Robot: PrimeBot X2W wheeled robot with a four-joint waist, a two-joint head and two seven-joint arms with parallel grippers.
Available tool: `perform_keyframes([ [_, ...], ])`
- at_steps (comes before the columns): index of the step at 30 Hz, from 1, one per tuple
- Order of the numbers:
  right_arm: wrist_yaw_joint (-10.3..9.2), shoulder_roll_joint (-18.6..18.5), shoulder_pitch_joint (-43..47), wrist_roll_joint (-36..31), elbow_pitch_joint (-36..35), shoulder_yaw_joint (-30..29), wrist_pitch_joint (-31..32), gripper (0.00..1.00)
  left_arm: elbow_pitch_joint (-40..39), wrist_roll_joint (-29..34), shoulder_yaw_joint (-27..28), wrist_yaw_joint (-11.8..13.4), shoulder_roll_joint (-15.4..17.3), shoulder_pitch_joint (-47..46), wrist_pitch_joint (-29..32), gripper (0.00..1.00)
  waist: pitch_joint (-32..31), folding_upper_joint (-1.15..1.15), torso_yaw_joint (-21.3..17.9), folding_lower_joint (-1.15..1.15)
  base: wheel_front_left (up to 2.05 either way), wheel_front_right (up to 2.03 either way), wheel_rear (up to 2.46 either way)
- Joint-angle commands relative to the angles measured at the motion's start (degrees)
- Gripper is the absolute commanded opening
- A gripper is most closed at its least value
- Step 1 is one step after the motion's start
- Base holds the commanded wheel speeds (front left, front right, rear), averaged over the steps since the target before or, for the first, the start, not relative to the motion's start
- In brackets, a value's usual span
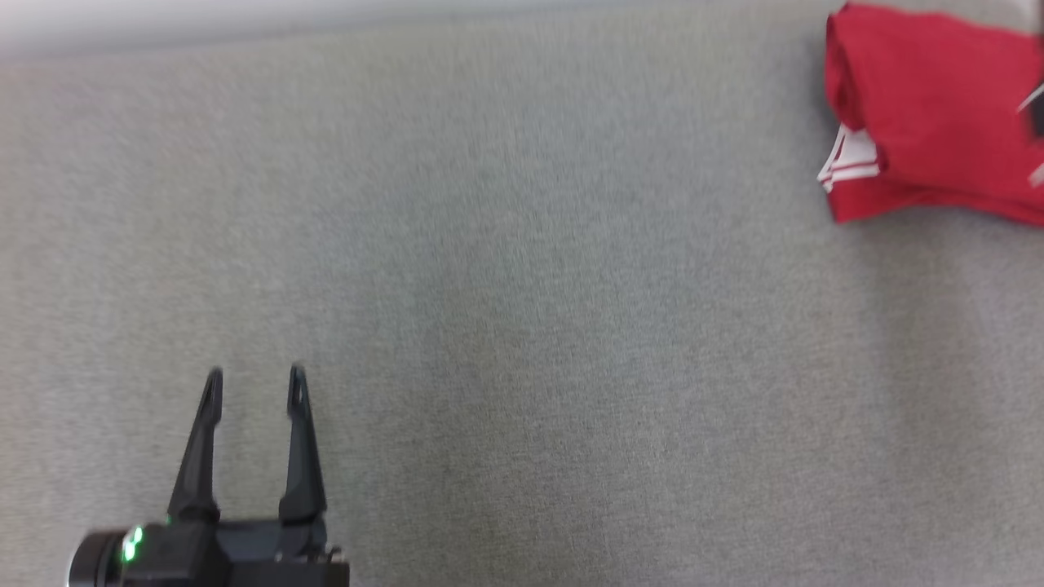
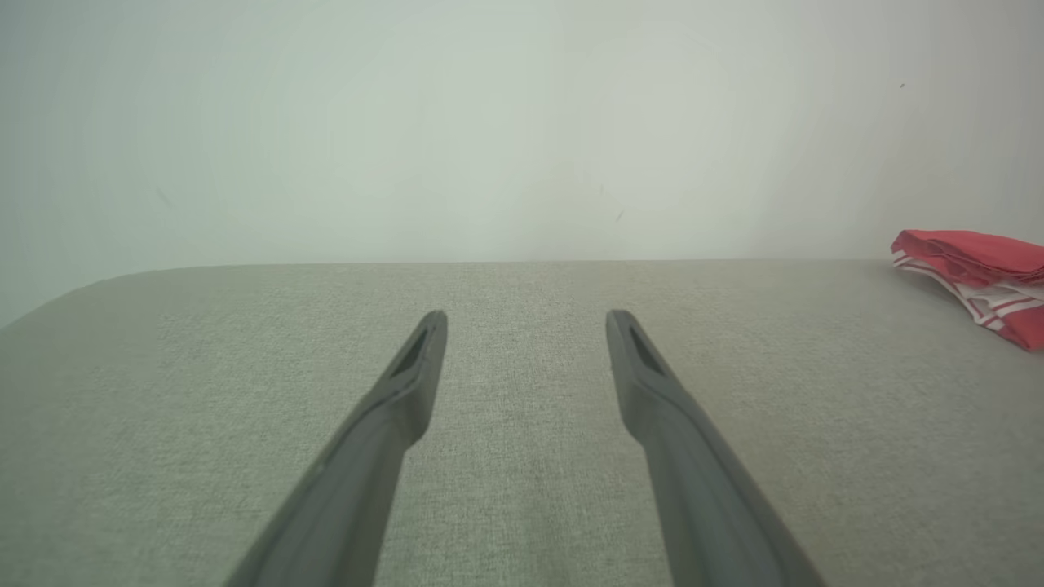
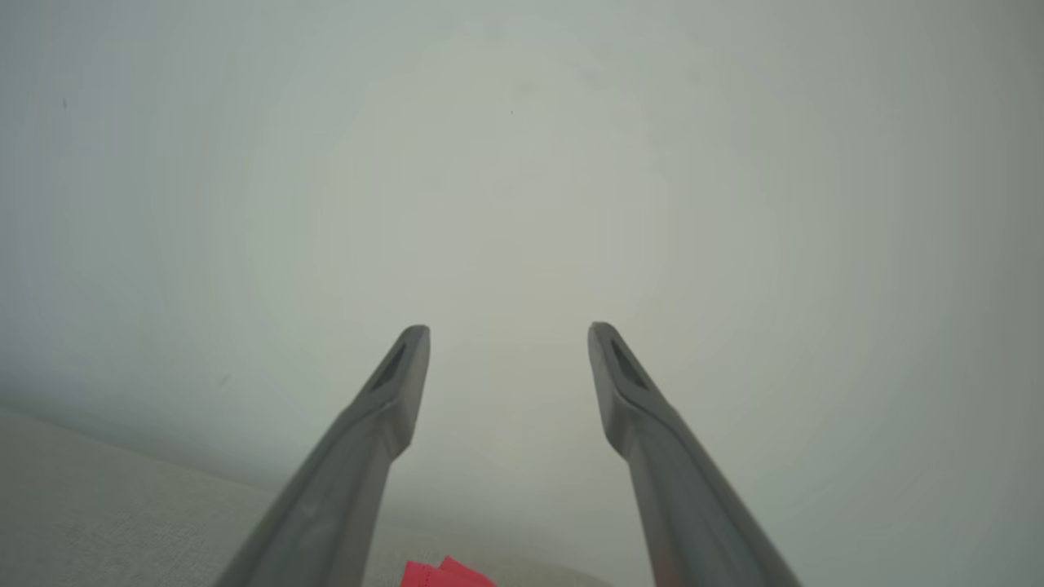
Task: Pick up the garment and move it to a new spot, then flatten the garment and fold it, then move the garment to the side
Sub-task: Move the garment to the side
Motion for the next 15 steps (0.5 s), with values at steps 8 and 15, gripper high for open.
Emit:
perform_keyframes([
  [8, -0.18, 10.93, 22.33, -5.65, -12.68, -13.94, -0.08, 1.0, 2.29, -0.85, 2.32, 0.9, -0.02, 5.13, -0.15, 1.0, -9.88, 0.01, 2.7, 0.01, 0.0, 0.0, 0.0],
  [15, -0.18, 20.04, 38.41, -8.44, -21.67, -21.57, -0.07, 1.0, 3.81, -1.41, 2.67, 1.09, -0.02, 7.28, -0.15, 1.0, -13.27, 0.01, 4.08, 0.01, 0.0, 0.0, 0.0],
])
